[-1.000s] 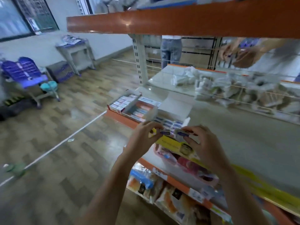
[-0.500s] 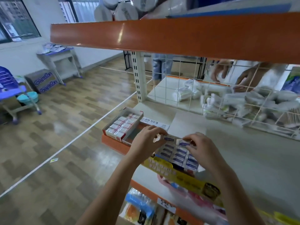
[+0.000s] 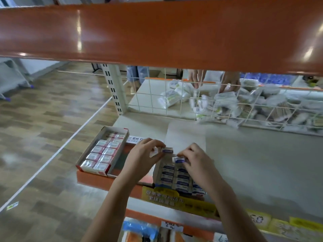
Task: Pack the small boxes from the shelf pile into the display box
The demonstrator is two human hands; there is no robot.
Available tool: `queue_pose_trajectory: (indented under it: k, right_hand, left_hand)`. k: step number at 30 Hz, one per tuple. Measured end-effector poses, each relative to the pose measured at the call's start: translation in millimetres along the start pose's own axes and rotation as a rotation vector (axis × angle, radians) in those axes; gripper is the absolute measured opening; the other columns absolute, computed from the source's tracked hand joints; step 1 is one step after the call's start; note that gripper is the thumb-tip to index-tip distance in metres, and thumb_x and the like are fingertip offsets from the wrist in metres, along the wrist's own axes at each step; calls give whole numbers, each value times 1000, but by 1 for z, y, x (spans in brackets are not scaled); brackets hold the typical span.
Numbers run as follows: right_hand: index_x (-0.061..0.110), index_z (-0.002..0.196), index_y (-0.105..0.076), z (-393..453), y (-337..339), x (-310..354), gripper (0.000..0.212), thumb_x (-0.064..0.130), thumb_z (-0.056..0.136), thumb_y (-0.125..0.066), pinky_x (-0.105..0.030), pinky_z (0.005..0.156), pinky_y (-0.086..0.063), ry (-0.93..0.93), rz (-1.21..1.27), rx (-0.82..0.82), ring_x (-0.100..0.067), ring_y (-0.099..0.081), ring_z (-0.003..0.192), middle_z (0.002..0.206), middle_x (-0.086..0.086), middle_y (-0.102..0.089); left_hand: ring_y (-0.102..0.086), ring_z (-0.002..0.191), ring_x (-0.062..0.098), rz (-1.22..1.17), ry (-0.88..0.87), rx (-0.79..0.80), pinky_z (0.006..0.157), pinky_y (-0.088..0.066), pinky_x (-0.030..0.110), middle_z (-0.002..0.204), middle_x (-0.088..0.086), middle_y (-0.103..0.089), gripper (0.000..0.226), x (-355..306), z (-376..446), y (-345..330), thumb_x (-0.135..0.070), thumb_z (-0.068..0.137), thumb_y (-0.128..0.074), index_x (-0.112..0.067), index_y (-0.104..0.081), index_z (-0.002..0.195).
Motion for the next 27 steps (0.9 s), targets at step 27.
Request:
queue_pose_trajectory:
  k: [27]
  right_hand:
    - [10, 105, -66, -7, -27, 21, 19, 16, 93, -52, -13, 74, -40, -254, -48, -182, -11, -56, 84, 102, 0, -56]
  left_hand:
    - [-51, 89, 5, -75, -71, 137, 69, -38, 18, 101, -12, -59, 22, 20, 9, -4, -32, 85, -65, -25, -65, 105]
Point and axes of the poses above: each hand's wrist, its own z-axis towards the middle knuckle, its own y-axis out of the back of the hand, x = y × z, the point moved 9 cm from there along z, towards the middle knuckle
